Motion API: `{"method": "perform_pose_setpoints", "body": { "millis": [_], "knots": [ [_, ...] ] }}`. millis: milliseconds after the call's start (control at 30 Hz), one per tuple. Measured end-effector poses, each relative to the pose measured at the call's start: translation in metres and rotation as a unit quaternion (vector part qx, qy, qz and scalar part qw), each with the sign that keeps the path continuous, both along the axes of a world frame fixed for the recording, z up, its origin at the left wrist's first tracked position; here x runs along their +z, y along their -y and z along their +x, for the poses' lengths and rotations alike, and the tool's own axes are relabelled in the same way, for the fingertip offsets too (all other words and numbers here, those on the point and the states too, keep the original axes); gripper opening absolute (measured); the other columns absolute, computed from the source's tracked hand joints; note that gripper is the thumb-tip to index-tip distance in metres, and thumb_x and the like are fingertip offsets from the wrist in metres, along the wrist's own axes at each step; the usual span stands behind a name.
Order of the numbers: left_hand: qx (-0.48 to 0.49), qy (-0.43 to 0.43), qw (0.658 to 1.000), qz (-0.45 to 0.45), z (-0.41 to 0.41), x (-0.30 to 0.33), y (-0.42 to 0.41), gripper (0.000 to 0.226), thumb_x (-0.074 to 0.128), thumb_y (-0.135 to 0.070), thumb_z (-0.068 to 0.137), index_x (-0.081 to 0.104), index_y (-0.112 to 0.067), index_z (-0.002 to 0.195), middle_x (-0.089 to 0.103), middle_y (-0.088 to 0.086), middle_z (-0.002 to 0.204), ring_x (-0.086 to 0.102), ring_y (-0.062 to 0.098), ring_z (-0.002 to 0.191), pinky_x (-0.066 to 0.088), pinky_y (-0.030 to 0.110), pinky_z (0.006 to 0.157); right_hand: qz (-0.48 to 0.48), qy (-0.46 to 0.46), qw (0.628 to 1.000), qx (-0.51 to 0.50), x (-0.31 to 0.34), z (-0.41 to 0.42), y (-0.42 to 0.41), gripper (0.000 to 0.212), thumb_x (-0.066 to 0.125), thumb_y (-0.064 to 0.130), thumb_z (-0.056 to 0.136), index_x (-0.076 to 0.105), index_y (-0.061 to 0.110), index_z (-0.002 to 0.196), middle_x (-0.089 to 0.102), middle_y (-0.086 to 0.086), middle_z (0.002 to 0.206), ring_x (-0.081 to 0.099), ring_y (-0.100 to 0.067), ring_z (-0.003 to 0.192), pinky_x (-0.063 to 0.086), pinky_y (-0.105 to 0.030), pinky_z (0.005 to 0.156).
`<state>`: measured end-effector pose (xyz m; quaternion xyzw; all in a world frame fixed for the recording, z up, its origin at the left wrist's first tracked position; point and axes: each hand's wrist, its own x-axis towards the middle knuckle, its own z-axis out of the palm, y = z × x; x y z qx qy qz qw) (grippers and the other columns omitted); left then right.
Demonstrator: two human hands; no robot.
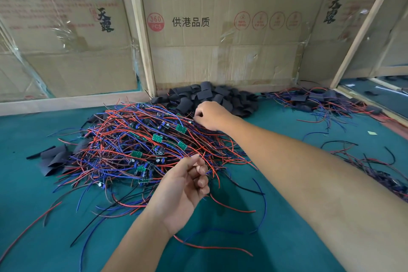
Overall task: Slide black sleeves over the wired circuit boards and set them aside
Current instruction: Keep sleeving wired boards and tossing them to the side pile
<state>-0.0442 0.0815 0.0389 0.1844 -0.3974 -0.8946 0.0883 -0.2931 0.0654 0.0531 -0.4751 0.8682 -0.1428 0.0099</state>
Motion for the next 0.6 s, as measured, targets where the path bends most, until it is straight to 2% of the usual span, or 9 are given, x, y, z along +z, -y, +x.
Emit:
{"method": "perform_pose_setpoints", "body": {
  "millis": [100, 167, 267, 367, 433, 533, 600],
  "knots": [
    [0.007, -0.003, 1.0, -0.001, 0.001, -0.001, 0.004, 0.015, 0.062, -0.028, 0.082, 0.053, -0.016, 0.082, 0.043, -0.002, 0.069, 0.035, 0.013, 0.056, 0.027, 0.028, 0.06, 0.024, 0.001, 0.999, -0.036, 0.001, 0.005, -0.001, 0.04, 0.053, 0.036, 0.1, 0.064, 0.011, 0.128, 0.066, -0.012, 0.125, 0.062, -0.034, 0.11, 0.053, -0.046, 0.09],
    [0.004, -0.007, 1.0, 0.0, 0.001, -0.002, 0.005, 0.015, 0.062, -0.029, 0.082, 0.053, -0.016, 0.081, 0.043, -0.002, 0.068, 0.036, 0.013, 0.055, 0.025, 0.028, 0.06, 0.007, 0.015, 0.998, -0.056, 0.006, 0.013, -0.009, 0.043, 0.052, 0.035, 0.1, 0.061, 0.004, 0.129, 0.065, -0.016, 0.126, 0.061, -0.036, 0.112, 0.051, -0.049, 0.094],
    [0.007, -0.012, 1.0, -0.004, -0.001, -0.003, 0.004, 0.015, 0.063, -0.028, 0.081, 0.055, -0.016, 0.08, 0.044, -0.003, 0.067, 0.036, 0.012, 0.053, 0.027, 0.028, 0.058, -0.137, 0.07, 0.985, -0.082, 0.022, 0.035, -0.036, 0.038, 0.054, 0.033, 0.099, 0.063, 0.01, 0.129, 0.069, -0.009, 0.12, 0.066, -0.027, 0.105, 0.052, -0.04, 0.092],
    [0.064, 0.004, 0.995, -0.073, -0.004, -0.004, 0.005, 0.009, 0.062, -0.02, 0.091, 0.059, -0.014, 0.085, 0.049, 0.0, 0.067, 0.041, 0.012, 0.051, 0.035, 0.023, 0.05, -0.312, 0.209, 0.923, -0.081, 0.032, 0.072, -0.076, 0.017, 0.057, 0.023, 0.097, 0.072, 0.021, 0.105, 0.073, 0.009, 0.095, 0.072, -0.013, 0.079, 0.053, -0.028, 0.074],
    [0.11, 0.006, 0.987, -0.121, -0.006, -0.004, 0.006, 0.01, 0.059, -0.018, 0.096, 0.063, -0.011, 0.089, 0.055, 0.002, 0.067, 0.046, 0.012, 0.051, 0.041, 0.021, 0.046, -0.367, 0.305, 0.877, -0.064, 0.029, 0.099, -0.1, 0.015, 0.058, 0.013, 0.095, 0.071, 0.022, 0.095, 0.074, 0.007, 0.085, 0.072, -0.015, 0.065, 0.052, -0.025, 0.068],
    [0.113, -0.018, 0.98, -0.164, -0.005, -0.003, 0.003, 0.019, 0.06, -0.022, 0.098, 0.067, -0.017, 0.081, 0.058, 0.003, 0.068, 0.05, 0.011, 0.052, 0.044, 0.02, 0.047, -0.399, 0.386, 0.831, -0.034, 0.013, 0.13, -0.126, 0.02, 0.058, 0.002, 0.094, 0.065, 0.02, 0.102, 0.076, -0.004, 0.094, 0.07, -0.019, 0.063, 0.056, -0.034, 0.074],
    [0.1, -0.029, 0.976, -0.194, -0.003, -0.003, 0.001, 0.029, 0.061, -0.024, 0.098, 0.066, -0.023, 0.069, 0.058, 0.002, 0.068, 0.05, 0.011, 0.054, 0.044, 0.02, 0.049, -0.403, 0.408, 0.819, -0.026, 0.001, 0.139, -0.134, 0.024, 0.059, 0.002, 0.095, 0.061, 0.021, 0.11, 0.074, -0.007, 0.096, 0.071, -0.023, 0.066, 0.055, -0.034, 0.076]
  ]
}}
